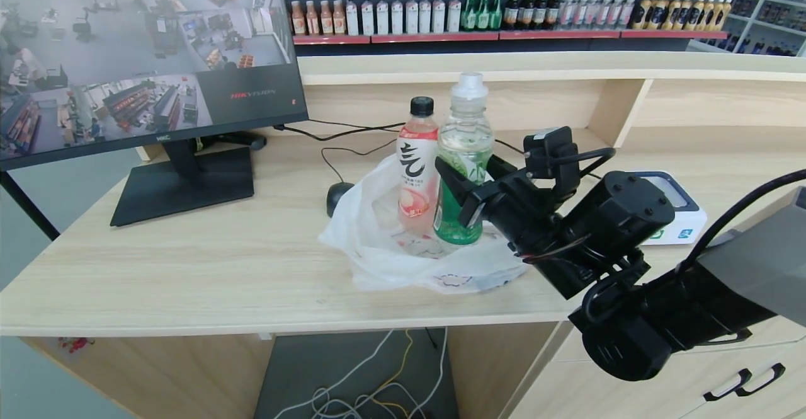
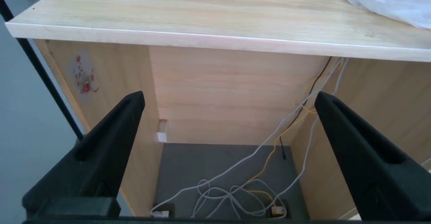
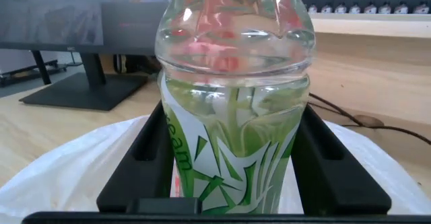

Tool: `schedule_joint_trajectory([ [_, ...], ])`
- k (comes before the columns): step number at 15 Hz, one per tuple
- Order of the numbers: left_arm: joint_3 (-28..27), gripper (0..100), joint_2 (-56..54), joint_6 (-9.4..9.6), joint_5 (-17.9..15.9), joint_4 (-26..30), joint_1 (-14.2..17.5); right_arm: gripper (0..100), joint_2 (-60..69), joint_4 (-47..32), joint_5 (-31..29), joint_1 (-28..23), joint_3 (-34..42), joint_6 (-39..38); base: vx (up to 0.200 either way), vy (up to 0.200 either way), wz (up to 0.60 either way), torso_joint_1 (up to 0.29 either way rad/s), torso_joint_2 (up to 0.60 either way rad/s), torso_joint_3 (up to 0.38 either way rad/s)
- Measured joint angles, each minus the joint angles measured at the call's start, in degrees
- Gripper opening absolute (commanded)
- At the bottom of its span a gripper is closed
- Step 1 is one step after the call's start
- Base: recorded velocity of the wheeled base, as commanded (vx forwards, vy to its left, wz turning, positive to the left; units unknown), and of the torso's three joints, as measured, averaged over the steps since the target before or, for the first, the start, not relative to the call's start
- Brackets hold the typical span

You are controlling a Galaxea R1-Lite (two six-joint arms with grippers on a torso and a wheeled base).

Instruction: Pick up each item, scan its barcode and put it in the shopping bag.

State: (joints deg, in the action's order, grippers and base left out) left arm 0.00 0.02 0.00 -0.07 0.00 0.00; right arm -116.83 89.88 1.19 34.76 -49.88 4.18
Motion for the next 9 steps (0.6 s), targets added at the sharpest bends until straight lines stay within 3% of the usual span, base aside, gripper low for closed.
schedule_joint_trajectory([
  [9, 0.0, 100, 0.0, 0.0, 0.0, 0.0, 0.0, 0, -2.38, 0.35, 0.09, -2.54, -0.52, -0.28, 0.0, 0.0, 0.0, 0.0, 0.0, 0.0],
])
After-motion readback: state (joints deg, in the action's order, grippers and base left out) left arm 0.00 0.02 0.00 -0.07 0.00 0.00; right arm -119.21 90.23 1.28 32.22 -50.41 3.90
